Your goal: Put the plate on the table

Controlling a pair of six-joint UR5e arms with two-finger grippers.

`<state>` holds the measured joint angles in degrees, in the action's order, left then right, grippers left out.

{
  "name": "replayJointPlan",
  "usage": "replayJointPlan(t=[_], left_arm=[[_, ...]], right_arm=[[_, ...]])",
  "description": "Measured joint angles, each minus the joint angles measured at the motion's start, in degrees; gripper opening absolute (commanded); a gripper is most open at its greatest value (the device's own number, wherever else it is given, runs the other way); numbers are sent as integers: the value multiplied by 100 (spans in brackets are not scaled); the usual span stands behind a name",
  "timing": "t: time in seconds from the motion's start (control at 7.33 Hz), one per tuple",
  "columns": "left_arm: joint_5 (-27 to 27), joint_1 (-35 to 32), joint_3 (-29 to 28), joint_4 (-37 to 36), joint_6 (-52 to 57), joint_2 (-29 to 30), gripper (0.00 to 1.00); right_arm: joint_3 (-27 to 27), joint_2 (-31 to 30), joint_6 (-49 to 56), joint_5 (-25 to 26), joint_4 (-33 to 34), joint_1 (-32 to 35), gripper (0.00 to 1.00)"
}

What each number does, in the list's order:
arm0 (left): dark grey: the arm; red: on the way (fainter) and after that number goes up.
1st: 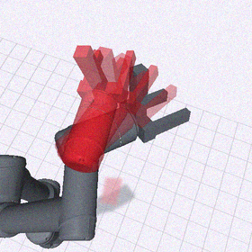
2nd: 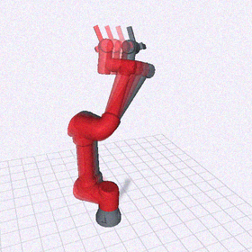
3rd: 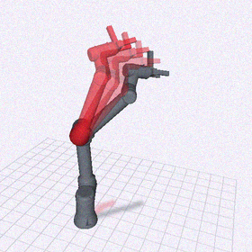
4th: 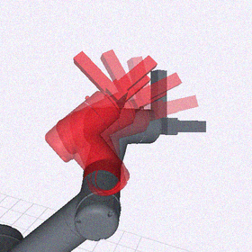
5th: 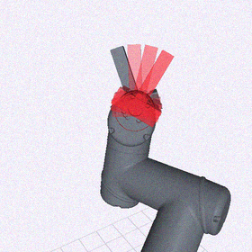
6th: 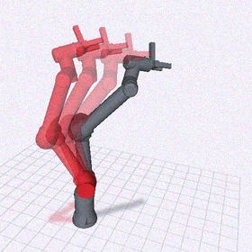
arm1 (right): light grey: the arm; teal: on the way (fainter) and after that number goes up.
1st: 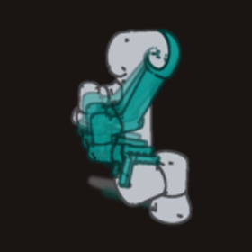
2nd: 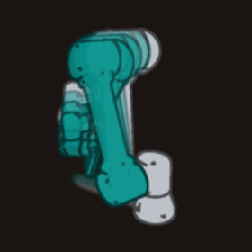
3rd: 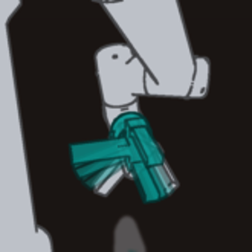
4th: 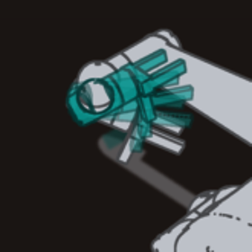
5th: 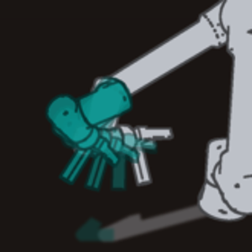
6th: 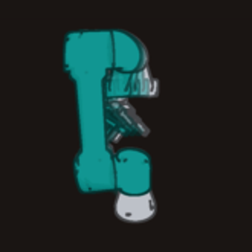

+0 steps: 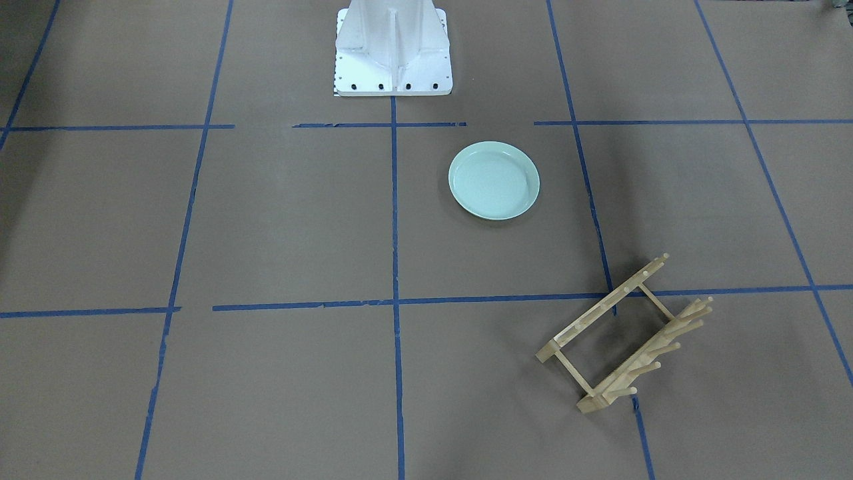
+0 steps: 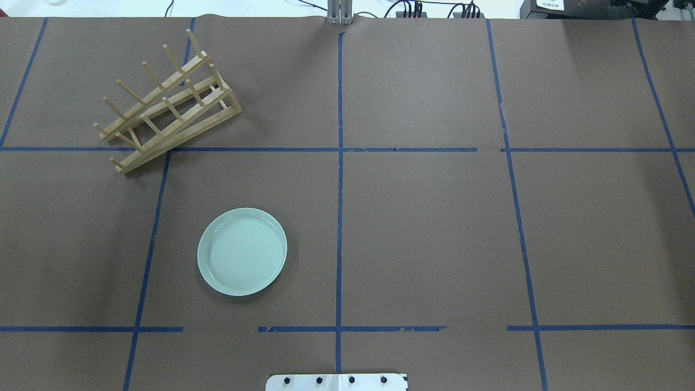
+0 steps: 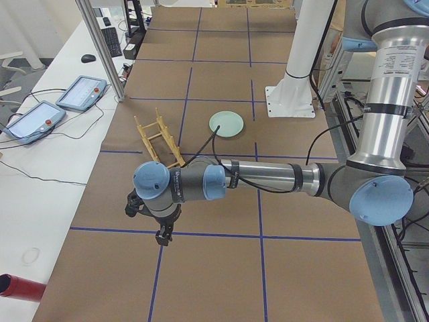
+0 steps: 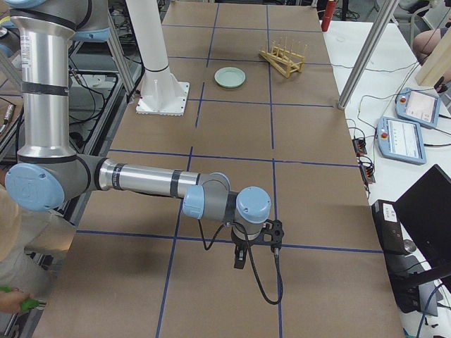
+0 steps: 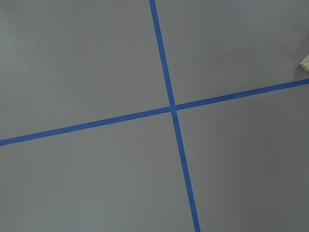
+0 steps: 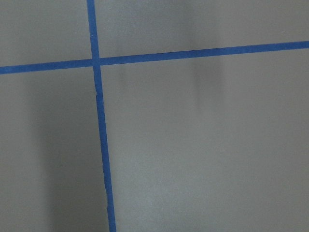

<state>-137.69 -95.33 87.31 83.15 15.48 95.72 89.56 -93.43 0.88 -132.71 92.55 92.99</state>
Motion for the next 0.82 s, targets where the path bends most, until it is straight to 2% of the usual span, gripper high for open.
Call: replayJointPlan(t=[0.27,0.82], left_arm=[[4,64,10,379,-501,-72,100],[128,75,141,513,-592,-191,100]], right_arm=[[0,0,0,0,0,0,100],[0,0,0,0,0,0,100]])
